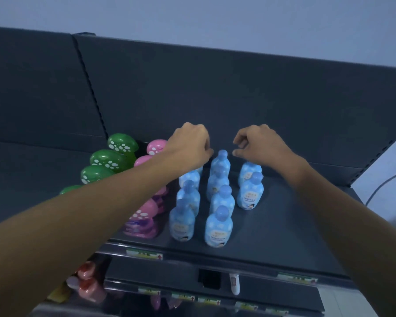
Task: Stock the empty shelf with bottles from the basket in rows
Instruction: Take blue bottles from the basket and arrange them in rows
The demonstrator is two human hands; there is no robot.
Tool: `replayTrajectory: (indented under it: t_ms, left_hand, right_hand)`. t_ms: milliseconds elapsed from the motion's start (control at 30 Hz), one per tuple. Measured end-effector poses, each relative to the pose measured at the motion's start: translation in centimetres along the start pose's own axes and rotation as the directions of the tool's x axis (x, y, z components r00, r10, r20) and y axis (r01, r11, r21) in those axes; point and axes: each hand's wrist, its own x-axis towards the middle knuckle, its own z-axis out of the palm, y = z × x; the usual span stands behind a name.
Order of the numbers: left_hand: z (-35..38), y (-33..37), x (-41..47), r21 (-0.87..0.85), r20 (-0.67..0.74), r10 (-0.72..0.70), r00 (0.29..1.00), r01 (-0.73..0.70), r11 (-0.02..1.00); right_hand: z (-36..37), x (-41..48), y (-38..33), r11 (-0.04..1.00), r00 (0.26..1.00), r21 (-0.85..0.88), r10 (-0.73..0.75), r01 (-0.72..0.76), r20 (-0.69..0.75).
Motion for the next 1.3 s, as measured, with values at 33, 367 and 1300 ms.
replayTrajectory:
  t_ms: [33,367,1300]
  left_hand:
    - [-0.6,-0.9,-0.7,-0.006,-0.002,-0.009,1.0,0.009,1.0]
    - [-6.5,-10.8,-9.1,-0.021,-0.061,0.04,0.997,-0.041,0.999]
    - [2.4,-38.5,-36.4,0.043,0.379,-0.056,0.924,0.042,0.998]
  right_hand:
    - [-0.1,-0.3,-1.2,1.0,1.0,-0.003,-0.007,0.007,0.002]
    - [1.2,-4.9,-15.6,0.998,1.0,-0.065,-0.02,0.019,-0.015]
    - [28.8,-23.4,-38.5,1.0,0.941,0.013,-0.002,-0.003,0.338]
